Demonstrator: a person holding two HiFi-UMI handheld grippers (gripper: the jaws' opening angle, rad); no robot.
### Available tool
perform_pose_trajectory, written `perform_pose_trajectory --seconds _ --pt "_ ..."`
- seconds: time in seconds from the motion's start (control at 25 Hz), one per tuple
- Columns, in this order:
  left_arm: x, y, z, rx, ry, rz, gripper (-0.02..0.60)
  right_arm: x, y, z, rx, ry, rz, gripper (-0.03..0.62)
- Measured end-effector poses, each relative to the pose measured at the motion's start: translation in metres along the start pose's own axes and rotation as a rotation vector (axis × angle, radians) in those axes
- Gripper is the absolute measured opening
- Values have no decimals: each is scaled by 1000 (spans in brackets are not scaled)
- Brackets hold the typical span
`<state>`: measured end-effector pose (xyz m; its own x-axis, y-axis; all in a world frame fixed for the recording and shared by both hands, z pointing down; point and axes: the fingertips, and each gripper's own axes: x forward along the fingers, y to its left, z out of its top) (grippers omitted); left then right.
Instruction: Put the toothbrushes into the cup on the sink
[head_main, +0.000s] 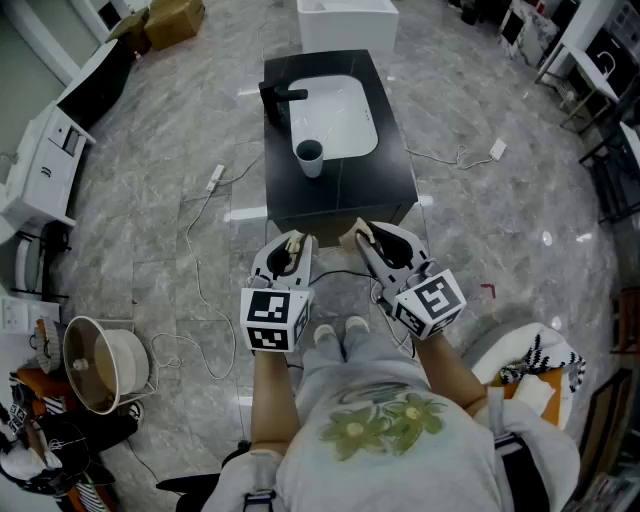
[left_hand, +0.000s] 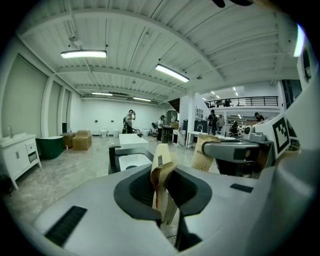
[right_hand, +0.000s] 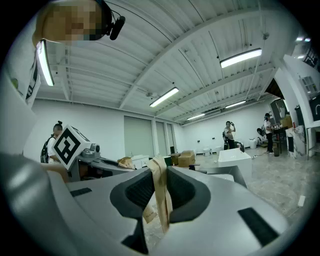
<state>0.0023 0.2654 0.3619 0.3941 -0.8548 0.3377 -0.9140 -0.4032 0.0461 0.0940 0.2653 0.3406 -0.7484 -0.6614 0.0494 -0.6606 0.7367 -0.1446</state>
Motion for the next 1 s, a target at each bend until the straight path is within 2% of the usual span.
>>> perform_pose_trajectory --seconds 0.52,0.72,1.0 --pt "19 -20 3 -9 -13 44 58 -6 -25 -4 -11 2 55 87" --pt "22 -19 -3 -14 -7 74 58 -4 -31 -6 -24 3 77 87" --pt "42 -10 -3 -31 -3 69 58 12 -45 -14 -3 16 78 87"
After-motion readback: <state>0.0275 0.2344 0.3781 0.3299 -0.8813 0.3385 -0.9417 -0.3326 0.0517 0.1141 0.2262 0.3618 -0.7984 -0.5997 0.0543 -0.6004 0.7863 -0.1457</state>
